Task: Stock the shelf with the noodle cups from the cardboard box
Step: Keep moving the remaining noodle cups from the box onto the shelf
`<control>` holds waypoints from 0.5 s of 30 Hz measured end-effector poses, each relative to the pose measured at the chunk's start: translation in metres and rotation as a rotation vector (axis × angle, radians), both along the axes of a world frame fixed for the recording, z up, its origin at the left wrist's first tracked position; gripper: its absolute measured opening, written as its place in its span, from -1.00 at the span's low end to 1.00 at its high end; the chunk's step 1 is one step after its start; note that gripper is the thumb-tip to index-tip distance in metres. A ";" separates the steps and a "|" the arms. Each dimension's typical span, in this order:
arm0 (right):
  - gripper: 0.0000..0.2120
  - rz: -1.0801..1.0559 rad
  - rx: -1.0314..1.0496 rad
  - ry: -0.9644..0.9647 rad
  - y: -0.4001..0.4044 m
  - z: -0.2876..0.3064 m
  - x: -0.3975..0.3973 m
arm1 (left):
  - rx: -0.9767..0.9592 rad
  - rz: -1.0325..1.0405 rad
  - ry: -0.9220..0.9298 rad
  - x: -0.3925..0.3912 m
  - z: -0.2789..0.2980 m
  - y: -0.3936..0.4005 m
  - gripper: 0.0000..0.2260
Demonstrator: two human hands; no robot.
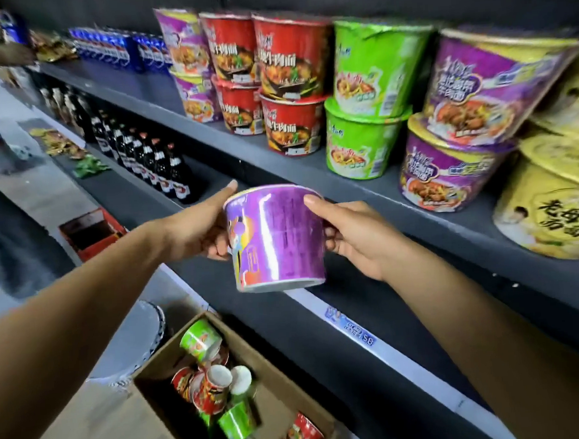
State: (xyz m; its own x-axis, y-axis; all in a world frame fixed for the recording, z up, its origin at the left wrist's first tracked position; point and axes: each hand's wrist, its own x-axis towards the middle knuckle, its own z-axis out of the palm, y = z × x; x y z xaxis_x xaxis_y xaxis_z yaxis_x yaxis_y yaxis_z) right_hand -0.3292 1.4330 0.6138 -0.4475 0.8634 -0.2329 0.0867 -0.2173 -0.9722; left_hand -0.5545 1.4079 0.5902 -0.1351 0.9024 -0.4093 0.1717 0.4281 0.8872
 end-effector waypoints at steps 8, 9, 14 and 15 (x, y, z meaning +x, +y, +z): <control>-0.69 -0.203 -0.102 0.288 -0.017 0.050 0.028 | 0.449 -0.137 -0.387 0.035 0.078 -0.015 -0.55; -0.67 -0.209 -0.113 0.333 -0.019 0.055 0.032 | 0.499 -0.201 -0.419 0.041 0.086 -0.018 -0.61; -0.62 -0.276 -0.047 0.489 -0.023 0.078 0.052 | 0.699 -0.380 -0.311 0.071 0.120 -0.019 -0.61; -0.61 -0.293 -0.041 0.500 -0.023 0.082 0.057 | 0.721 -0.391 -0.297 0.078 0.126 -0.019 -0.61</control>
State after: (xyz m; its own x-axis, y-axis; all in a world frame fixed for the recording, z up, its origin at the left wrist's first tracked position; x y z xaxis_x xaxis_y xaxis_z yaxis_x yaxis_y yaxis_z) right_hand -0.2721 1.4095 0.6961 -0.2556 0.9625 -0.0909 -0.4499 -0.2017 -0.8700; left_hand -0.4769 1.3886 0.7163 0.2605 0.9141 0.3106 -0.0927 -0.2966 0.9505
